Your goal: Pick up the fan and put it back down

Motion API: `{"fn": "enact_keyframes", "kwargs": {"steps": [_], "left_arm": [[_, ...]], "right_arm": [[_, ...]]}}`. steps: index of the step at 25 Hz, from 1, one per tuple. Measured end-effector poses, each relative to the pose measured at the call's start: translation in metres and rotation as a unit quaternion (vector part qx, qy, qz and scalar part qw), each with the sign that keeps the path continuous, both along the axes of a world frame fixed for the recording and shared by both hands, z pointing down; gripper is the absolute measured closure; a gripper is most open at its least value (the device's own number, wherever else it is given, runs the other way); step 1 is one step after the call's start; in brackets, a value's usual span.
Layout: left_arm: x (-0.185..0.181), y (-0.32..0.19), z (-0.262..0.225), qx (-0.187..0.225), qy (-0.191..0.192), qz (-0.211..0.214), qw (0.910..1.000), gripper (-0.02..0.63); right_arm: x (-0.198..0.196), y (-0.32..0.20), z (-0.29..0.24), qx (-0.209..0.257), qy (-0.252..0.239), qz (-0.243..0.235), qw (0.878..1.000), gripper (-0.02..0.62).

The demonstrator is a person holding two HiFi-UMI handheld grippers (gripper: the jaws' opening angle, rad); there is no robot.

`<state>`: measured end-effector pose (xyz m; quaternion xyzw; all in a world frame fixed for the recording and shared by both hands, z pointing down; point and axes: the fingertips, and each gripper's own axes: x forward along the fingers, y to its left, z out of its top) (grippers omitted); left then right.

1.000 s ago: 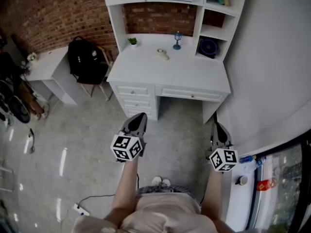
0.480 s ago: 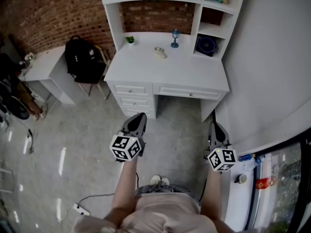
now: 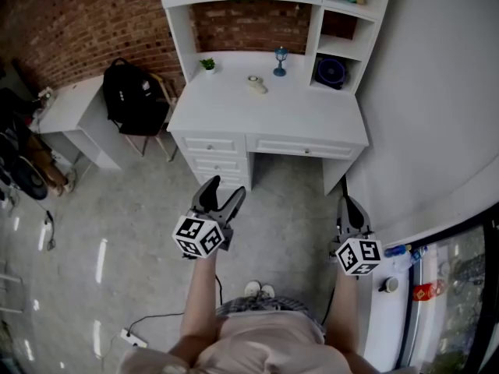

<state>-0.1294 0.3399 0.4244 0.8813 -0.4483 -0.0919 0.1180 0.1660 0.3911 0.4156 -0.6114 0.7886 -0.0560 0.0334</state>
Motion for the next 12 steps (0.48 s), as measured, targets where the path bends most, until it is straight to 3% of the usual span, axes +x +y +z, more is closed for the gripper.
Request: {"fn": "enact_keyframes", "kwargs": {"steps": [4,12], "left_arm": [[-0.003,-0.002,0.0,0.008,-0.003,0.006,0.9999,0.243],[-0.012,-0.016,-0.001,0.015,-0.005,0.018,0.9997,0.235]], "right_arm": [[-0.005,-0.003,0.001,0.0,-0.001,0.003,1.0,0.58],[-0.02,-0.015,0.0,0.004,-0.01,0.011,1.0,0.58]]}}
